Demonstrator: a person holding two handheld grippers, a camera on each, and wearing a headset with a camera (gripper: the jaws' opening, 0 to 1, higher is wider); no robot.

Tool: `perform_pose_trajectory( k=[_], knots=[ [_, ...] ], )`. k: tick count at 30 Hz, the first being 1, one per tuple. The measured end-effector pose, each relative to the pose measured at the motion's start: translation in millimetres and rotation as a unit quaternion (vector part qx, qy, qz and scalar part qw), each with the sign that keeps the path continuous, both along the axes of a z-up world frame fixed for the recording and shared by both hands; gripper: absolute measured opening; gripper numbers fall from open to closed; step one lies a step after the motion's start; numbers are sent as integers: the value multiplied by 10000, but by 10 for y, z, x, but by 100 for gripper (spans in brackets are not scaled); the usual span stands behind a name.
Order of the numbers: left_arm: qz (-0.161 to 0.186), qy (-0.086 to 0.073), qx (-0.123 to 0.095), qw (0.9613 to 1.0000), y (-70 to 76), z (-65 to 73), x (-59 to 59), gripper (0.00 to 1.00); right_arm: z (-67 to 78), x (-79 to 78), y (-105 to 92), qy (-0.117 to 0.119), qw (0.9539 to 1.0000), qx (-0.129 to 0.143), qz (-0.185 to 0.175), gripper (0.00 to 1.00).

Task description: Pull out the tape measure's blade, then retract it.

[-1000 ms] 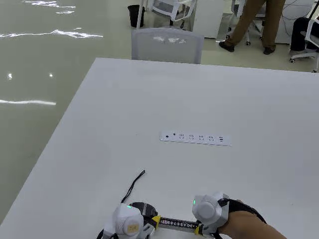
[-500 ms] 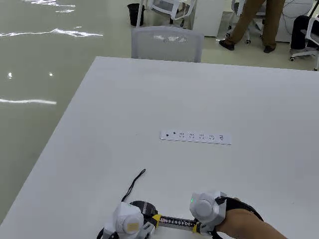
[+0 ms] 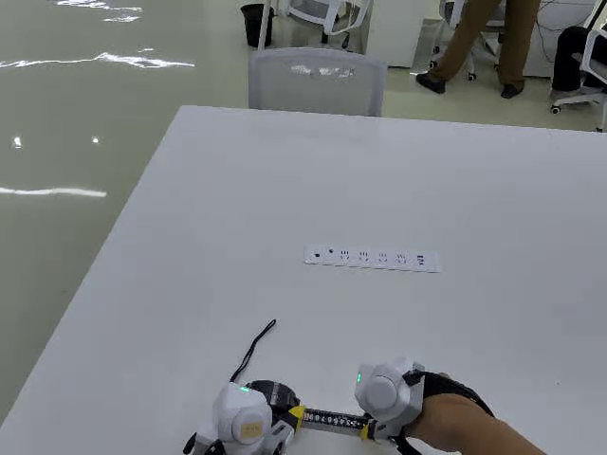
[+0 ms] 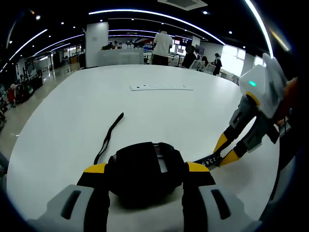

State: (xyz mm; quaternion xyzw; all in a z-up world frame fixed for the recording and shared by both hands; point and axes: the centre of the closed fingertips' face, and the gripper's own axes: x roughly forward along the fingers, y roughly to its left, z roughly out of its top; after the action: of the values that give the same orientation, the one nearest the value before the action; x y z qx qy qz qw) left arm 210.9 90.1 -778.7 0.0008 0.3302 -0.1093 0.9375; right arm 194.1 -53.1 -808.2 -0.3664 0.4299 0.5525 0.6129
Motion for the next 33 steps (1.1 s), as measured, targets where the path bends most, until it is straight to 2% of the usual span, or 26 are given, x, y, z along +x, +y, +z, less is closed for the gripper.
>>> perform_pose_trajectory(
  k=[6, 15, 31, 33],
  knots=[
    [-7, 12, -12, 10000, -16, 42, -18, 56, -8, 3, 24, 2, 10000, 7, -8, 13],
    [-8, 14, -21, 10000, -7, 32, -13, 56, -79, 36, 65, 20, 10000, 46, 0, 13],
    [3, 10, -41, 10000, 12, -2, -2, 56, -3, -19, 159, 22, 9999, 93, 44, 13],
    [2, 9, -45, 10000, 13, -10, 3, 56, -29, -1, 171, 21, 9999, 102, 34, 13]
  ],
)
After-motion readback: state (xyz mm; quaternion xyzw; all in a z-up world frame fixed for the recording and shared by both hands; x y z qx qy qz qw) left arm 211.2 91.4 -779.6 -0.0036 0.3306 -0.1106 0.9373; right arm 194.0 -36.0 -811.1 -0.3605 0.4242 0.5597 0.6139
